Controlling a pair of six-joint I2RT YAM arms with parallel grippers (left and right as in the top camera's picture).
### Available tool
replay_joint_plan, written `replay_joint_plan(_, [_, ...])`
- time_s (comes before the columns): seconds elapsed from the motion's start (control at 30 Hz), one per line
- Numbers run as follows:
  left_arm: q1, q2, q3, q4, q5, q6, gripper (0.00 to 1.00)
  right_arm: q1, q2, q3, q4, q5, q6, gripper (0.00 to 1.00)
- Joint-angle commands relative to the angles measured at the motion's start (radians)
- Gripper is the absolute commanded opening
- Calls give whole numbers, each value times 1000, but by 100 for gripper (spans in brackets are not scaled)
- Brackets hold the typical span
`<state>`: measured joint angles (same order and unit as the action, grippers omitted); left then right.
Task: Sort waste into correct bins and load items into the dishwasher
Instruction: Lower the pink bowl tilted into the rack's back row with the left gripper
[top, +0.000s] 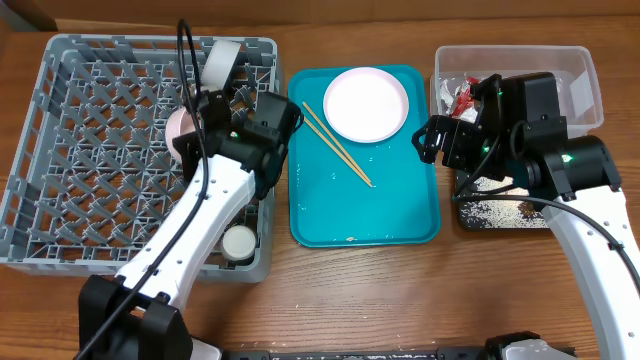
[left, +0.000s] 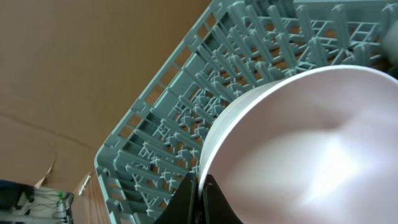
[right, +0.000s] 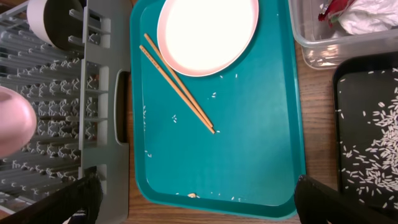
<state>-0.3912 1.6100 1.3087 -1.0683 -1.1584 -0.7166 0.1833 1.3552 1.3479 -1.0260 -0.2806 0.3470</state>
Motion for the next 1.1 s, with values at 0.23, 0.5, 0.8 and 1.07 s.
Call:
replay_joint_plan(0.23, [0, -8, -11, 150, -207, 76, 4, -1, -3, 0, 3, 11, -3, 100])
replay_joint_plan(0.5, [0, 63, -11, 372, -342, 409, 4, -1, -3, 0, 3, 11, -3, 100])
replay_joint_plan(0.8, [-3, 84, -11, 373, -328, 438, 4, -1, -3, 0, 3, 11, -3, 100])
replay_joint_plan(1.07, [-49, 84, -11, 385, -345, 466, 4, -1, -3, 0, 3, 11, -3, 100])
